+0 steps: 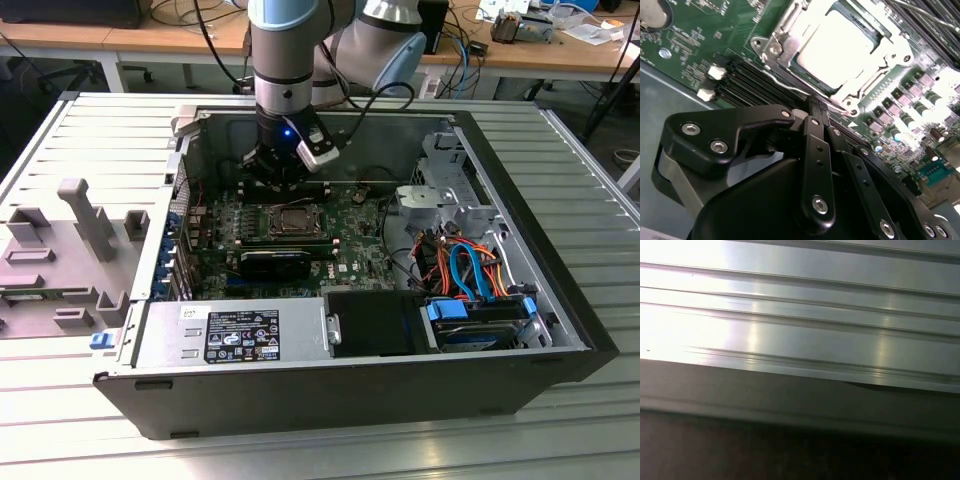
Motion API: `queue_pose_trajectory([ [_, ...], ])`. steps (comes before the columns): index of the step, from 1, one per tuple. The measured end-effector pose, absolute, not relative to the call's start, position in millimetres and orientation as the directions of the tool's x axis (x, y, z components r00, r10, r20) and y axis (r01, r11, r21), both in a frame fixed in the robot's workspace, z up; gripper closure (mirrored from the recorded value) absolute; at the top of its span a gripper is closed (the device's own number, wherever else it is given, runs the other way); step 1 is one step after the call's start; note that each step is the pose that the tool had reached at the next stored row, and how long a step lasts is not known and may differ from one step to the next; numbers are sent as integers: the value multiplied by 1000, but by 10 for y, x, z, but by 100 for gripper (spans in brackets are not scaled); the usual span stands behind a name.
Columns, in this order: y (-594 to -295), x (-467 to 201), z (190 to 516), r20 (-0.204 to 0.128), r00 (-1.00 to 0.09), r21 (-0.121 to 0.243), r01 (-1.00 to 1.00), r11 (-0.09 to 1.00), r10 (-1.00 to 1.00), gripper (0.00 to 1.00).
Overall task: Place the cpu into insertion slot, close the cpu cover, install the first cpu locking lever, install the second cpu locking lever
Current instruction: 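Install the first cpu locking lever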
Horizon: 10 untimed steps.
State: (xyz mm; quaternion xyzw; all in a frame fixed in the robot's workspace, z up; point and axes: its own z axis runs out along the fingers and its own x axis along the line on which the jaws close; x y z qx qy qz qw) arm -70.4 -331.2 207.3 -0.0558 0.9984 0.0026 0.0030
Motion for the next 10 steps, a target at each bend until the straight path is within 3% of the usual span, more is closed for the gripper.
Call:
queue_pose_trajectory([
  [10,-3312,-518,2038,3,-993,6,-118,993,-118,89],
])
